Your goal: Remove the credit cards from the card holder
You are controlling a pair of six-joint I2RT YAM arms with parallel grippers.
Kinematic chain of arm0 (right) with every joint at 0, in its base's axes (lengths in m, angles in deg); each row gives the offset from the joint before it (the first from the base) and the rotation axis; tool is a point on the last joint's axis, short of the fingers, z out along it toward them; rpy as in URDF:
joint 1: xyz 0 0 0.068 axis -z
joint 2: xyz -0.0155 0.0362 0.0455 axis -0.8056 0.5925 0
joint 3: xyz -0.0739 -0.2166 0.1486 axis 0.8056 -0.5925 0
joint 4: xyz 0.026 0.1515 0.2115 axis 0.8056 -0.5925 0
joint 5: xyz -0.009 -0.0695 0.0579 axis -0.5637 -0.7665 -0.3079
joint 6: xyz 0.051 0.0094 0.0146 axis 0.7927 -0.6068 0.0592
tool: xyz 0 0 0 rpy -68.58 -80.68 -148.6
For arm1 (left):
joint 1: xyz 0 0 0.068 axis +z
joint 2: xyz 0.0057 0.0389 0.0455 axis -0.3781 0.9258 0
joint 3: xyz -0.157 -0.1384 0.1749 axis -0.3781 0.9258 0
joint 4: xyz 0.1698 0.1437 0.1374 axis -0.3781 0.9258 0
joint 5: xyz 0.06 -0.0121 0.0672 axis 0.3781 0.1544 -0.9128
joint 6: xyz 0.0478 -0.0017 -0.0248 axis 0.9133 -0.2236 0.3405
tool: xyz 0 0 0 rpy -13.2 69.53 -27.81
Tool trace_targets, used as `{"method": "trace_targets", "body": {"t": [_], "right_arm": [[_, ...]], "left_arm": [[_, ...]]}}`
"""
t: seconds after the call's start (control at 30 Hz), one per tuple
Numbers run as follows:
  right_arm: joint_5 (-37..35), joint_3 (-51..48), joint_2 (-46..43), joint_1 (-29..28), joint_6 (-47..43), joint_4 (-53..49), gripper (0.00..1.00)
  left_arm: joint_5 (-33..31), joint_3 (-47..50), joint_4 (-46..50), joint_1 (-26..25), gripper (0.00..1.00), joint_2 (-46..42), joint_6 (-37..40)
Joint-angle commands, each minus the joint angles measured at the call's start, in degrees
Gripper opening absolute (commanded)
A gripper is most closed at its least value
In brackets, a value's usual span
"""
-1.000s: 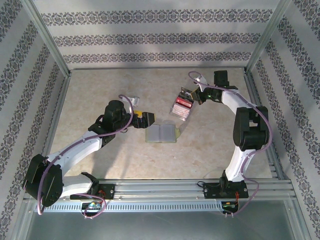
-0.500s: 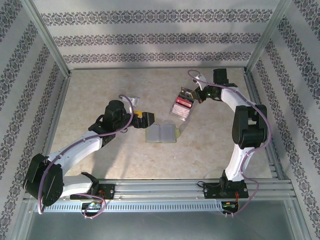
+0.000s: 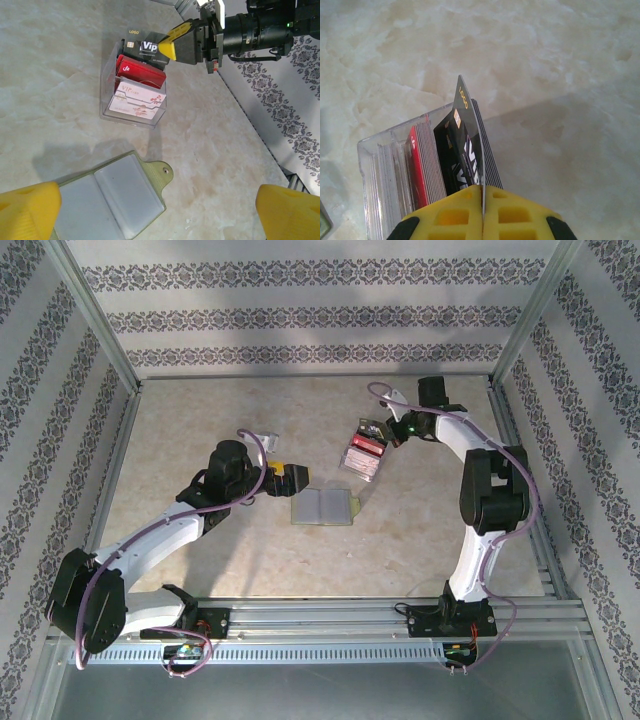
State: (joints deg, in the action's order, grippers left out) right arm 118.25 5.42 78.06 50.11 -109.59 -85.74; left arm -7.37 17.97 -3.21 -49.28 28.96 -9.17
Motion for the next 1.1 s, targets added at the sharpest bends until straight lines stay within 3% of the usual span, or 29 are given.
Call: {"method": "trace_targets", "body": {"t": [0.0, 0.2, 0.67, 0.8, 0.93, 1.07], "right_arm": [[-4.2, 1.9, 1.5, -0.3, -0.3, -0.5, 0.02], [-4.2, 1.4, 1.2, -0.3, 0.1, 0.1, 0.27], [-2.4, -2.5, -3.8, -0.3, 1.4, 2.2, 0.30], [-2.6, -4.5, -7.0, -0.3, 3.0, 3.1, 0.30], [-4.0, -8.0, -10.9, -0.3, 7.0, 6.5, 0.37], [-6.1, -12.6, -15.1, -0.8, 11.6, 9.6, 0.43]], "left_arm": [[0.8, 0.7, -1.0, 1.1, 0.99, -1.4, -0.6], [1.4, 0.8, -1.2, 1.4, 1.00, -1.4, -0.6], [1.4, 1.0, -1.2, 1.6, 1.00, -1.9, -1.1], [-1.1, 0.0, 2.0, 1.6, 1.00, -1.4, -1.3], [-2.1, -2.1, 6.9, 1.6, 1.00, 0.5, -1.2], [-2.0, -2.9, 8.8, 1.2, 0.93, 3.2, -1.6]]}}
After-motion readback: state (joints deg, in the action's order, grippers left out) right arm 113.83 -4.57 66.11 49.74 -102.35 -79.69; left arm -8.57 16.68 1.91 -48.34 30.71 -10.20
